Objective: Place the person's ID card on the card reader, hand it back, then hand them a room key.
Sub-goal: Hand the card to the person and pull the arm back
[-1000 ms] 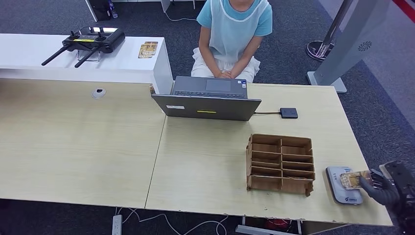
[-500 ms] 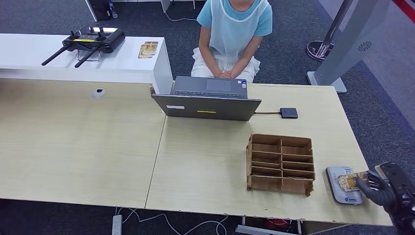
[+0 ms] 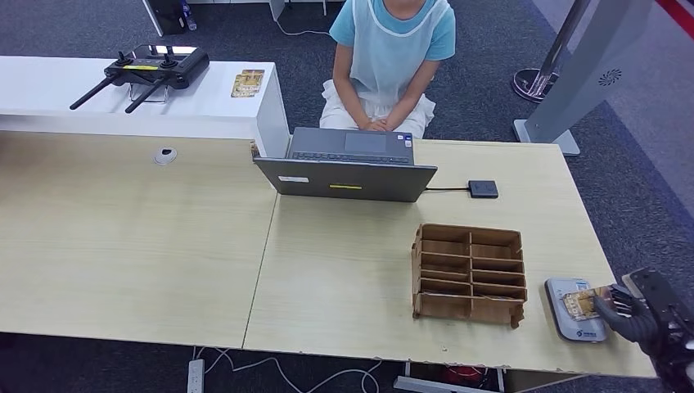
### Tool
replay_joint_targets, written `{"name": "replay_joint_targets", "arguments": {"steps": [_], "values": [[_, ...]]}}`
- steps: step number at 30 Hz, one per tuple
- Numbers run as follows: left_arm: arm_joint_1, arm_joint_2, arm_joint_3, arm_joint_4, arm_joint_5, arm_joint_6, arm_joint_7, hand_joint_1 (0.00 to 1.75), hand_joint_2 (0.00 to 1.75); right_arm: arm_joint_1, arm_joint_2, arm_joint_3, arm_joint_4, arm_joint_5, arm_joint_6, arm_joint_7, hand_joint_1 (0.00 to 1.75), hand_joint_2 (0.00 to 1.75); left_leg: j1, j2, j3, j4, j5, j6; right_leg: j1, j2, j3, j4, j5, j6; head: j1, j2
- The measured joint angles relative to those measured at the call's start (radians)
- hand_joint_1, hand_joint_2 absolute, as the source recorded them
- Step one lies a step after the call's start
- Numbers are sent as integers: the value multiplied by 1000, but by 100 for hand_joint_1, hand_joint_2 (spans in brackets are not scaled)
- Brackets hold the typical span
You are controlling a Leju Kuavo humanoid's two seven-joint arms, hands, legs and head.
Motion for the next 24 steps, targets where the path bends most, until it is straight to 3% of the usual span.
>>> {"name": "replay_joint_targets", "arguments": {"steps": [14,24], "values": [[0,0,-6,0,6,3,7,0,0,-69,-53,14,-55,-19,9,42,175,175,0,0,0,0,0,0,0,0,0,0,0,0,0,0],[0,-2,-6,0,19,2,-1,0,0,-232,-113,84,-106,-34,18,98,175,175,0,1,0,0,1,0,0,1,0,0,0,0,0,0]]}}
